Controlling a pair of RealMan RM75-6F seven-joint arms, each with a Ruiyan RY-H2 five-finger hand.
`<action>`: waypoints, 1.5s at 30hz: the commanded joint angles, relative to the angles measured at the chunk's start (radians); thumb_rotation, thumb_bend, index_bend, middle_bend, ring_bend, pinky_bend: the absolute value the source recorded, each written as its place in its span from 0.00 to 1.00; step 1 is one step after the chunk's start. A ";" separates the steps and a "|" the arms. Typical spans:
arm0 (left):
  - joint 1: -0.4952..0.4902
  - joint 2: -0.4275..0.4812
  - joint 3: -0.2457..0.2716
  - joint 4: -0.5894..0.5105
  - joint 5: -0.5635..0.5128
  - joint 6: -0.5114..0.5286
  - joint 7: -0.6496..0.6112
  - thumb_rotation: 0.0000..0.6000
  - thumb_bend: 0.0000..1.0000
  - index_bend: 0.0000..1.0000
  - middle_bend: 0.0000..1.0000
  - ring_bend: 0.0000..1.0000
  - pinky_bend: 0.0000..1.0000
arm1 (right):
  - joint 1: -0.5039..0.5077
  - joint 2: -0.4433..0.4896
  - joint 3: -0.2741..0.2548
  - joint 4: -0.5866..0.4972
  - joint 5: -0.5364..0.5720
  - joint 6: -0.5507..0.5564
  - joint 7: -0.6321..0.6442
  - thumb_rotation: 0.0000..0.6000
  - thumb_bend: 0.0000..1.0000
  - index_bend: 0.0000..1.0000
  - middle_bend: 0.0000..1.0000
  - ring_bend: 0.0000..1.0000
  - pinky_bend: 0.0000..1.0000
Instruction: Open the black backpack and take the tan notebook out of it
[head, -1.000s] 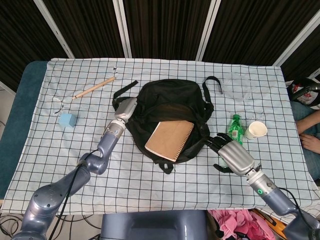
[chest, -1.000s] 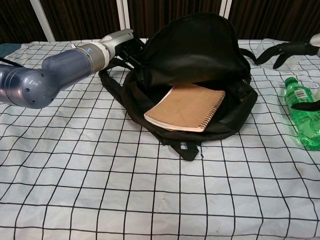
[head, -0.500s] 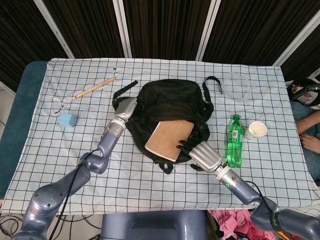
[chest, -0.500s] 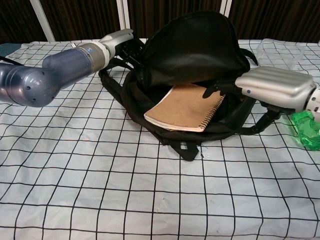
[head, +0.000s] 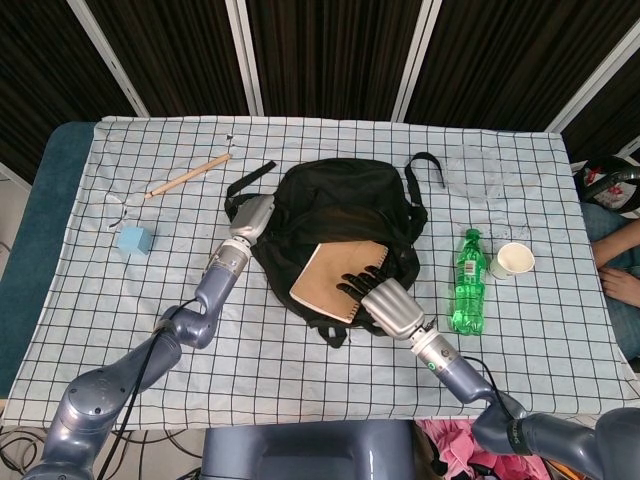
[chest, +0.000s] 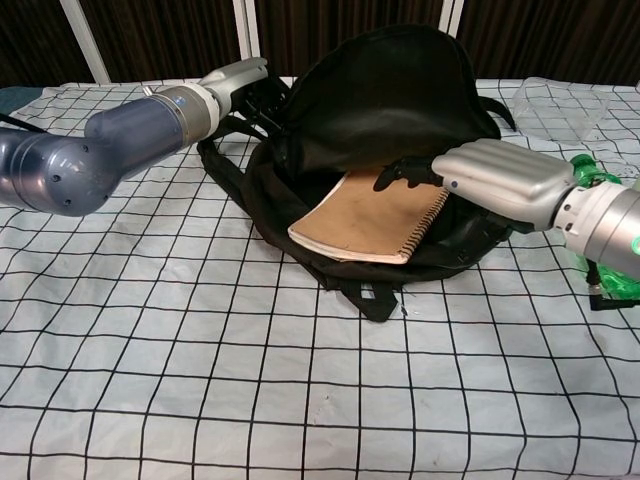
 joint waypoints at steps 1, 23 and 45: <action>-0.001 -0.002 -0.002 0.002 -0.002 -0.001 -0.001 1.00 0.42 0.73 0.71 0.32 0.23 | 0.006 -0.022 -0.005 0.017 0.003 0.003 -0.004 1.00 0.21 0.19 0.14 0.20 0.17; -0.005 -0.007 0.003 0.000 0.004 0.006 -0.007 1.00 0.42 0.73 0.71 0.32 0.23 | 0.042 -0.137 -0.007 0.169 0.024 0.018 0.022 1.00 0.21 0.20 0.15 0.21 0.17; -0.003 0.002 0.002 -0.018 0.001 0.014 0.015 1.00 0.42 0.73 0.71 0.32 0.23 | 0.072 -0.180 0.004 0.232 0.058 0.004 0.106 1.00 0.36 0.28 0.23 0.24 0.18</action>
